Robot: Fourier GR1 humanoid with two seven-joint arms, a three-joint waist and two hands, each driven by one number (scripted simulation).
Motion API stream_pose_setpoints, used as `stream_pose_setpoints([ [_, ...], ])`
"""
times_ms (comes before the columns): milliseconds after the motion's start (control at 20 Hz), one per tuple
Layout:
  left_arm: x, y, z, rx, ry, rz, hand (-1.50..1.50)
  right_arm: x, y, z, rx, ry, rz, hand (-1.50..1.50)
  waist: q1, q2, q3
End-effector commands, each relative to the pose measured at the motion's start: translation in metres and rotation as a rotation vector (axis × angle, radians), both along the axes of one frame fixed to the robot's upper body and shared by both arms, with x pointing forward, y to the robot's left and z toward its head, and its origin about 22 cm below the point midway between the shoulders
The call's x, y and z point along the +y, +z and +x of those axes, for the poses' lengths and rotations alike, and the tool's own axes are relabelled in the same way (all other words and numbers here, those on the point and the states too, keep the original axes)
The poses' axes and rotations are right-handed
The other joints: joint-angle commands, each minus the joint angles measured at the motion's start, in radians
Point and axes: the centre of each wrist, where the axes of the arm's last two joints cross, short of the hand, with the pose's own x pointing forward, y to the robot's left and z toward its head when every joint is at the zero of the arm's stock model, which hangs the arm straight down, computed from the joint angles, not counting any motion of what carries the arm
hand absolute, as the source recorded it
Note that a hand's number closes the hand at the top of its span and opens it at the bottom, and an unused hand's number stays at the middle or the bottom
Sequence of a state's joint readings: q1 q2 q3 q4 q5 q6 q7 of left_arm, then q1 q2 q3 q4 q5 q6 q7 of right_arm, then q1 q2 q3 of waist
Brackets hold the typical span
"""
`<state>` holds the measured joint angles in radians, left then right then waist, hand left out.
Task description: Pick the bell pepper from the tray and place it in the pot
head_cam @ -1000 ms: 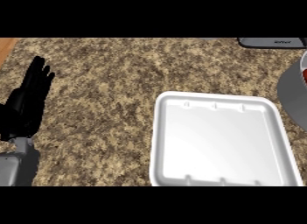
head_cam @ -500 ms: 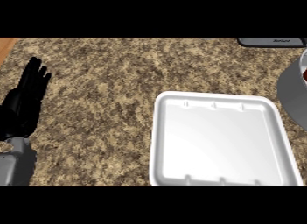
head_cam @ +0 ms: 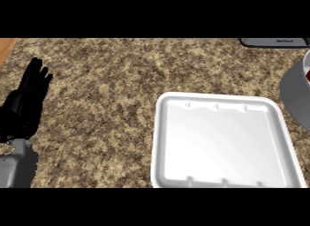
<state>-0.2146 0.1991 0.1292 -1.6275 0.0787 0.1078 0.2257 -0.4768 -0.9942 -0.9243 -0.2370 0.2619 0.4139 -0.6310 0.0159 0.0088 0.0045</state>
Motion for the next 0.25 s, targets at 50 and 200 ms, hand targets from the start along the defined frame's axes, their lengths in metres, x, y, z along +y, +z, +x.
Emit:
stream_pose_setpoints([
  [50, -0.006, 0.020, -0.001, 0.001, -0.025, 0.002, 0.00, -0.012, 0.015, -0.016, 0.014, 0.002, -0.004, -1.50, 0.007, -0.001, 0.001],
  [200, -0.002, 0.000, 0.004, -0.008, -0.005, 0.006, 0.00, -0.014, 0.010, -0.024, 0.007, 0.014, -0.006, -1.50, 0.003, 0.003, 0.001],
])
